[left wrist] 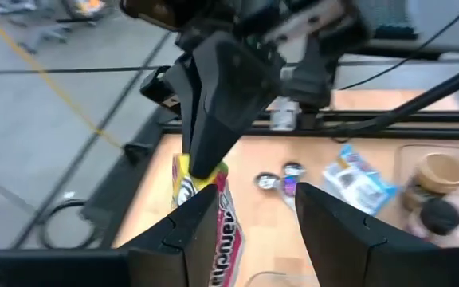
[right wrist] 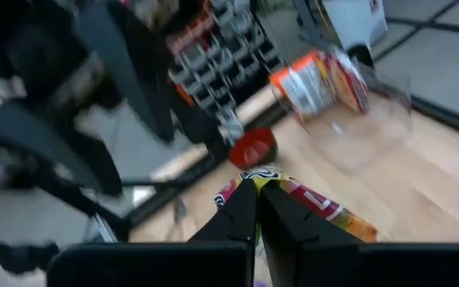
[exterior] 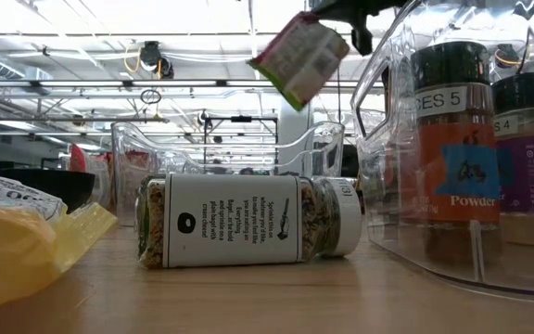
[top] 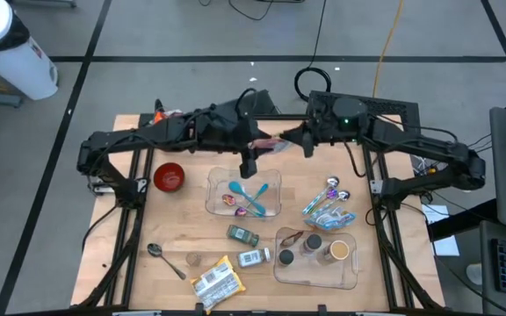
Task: Pick & Place Food Item
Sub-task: Put the green noodle pack into the top transparent bin
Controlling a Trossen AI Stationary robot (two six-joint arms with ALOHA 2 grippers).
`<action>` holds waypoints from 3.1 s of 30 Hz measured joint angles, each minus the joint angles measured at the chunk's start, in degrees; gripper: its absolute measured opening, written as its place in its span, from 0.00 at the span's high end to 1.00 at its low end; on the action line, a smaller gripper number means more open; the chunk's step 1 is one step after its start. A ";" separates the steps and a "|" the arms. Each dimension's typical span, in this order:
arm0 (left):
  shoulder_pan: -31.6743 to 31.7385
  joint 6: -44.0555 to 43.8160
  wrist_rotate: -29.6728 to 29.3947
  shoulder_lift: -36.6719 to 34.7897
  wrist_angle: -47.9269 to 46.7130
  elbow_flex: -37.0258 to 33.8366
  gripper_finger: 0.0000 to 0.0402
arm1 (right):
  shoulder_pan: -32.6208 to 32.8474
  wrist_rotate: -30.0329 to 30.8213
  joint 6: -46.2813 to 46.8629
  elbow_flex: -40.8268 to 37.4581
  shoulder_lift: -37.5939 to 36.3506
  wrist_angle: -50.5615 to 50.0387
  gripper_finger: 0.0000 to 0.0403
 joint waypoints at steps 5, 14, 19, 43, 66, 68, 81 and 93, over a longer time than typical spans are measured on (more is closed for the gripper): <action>-1.75 1.89 -7.92 -0.04 -0.80 0.02 0.56 | -0.35 -0.62 4.77 0.00 2.40 8.44 1.00; -3.02 4.02 -20.94 -0.07 -3.23 0.02 0.56 | -0.30 -3.14 10.65 0.00 6.00 17.36 1.00; -3.51 6.58 -23.82 -0.07 -3.24 0.02 0.56 | -0.18 -3.51 12.54 0.00 7.22 20.83 1.00; -3.16 6.34 -22.30 -0.07 -1.32 0.02 0.70 | 0.16 -5.40 13.10 0.00 7.27 21.81 1.00; -3.16 4.11 -20.16 -0.15 -1.35 0.02 0.95 | 0.16 -7.75 12.99 -0.02 7.24 21.70 1.00; -3.14 4.14 -20.08 -0.15 -1.33 0.02 0.97 | 0.16 -7.75 12.94 -0.02 7.24 21.72 1.00; -3.10 3.12 -19.40 -0.18 -1.18 0.02 0.97 | -0.12 -7.99 11.59 -0.04 7.24 22.46 0.84; -0.88 0.63 -17.57 -2.37 -2.21 -0.09 0.97 | -3.35 -8.22 11.58 -0.04 6.98 23.76 0.57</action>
